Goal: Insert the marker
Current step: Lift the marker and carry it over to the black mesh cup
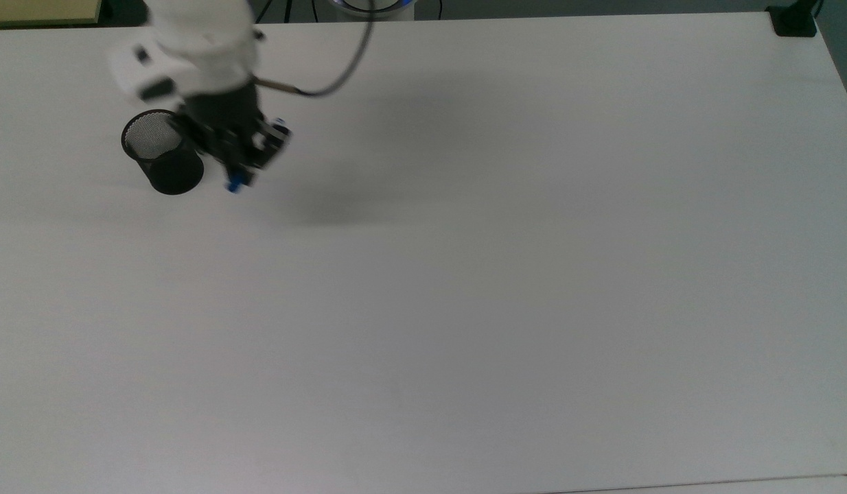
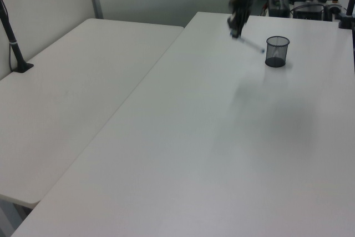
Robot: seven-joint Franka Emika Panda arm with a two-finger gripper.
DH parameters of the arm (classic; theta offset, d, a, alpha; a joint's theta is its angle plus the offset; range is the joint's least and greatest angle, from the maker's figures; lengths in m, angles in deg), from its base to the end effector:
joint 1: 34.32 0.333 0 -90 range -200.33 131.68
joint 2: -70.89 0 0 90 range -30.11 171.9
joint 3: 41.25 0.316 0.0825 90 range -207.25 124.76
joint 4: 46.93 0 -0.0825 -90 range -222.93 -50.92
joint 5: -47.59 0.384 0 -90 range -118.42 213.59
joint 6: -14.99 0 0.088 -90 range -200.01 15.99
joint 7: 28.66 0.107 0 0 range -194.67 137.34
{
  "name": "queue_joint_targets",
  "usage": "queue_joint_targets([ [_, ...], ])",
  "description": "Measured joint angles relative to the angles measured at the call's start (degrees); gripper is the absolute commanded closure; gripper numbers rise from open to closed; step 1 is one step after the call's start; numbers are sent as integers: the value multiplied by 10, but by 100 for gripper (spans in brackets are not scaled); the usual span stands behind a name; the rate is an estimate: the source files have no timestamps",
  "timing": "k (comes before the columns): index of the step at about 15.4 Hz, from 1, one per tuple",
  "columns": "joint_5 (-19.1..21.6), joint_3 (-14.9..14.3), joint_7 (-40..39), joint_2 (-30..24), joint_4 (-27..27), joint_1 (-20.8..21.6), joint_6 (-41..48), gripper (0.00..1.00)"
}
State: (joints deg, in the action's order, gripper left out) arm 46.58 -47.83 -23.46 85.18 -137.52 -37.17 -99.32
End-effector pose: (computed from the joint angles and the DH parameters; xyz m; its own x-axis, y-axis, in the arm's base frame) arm 0.6465 -0.1011 0.5098 0.9572 -0.2352 0.1685 -0.2435 -0.9694 0.0302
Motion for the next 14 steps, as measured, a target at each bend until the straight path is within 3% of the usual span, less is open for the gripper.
queue_joint_targets([
  [3, 0, -1, -3, -23, 10, -55, -5, 89],
  [9, 0, -1, -3, -20, 5, -124, -118, 89],
  [14, 0, -1, -18, -18, -23, -148, -167, 89],
])
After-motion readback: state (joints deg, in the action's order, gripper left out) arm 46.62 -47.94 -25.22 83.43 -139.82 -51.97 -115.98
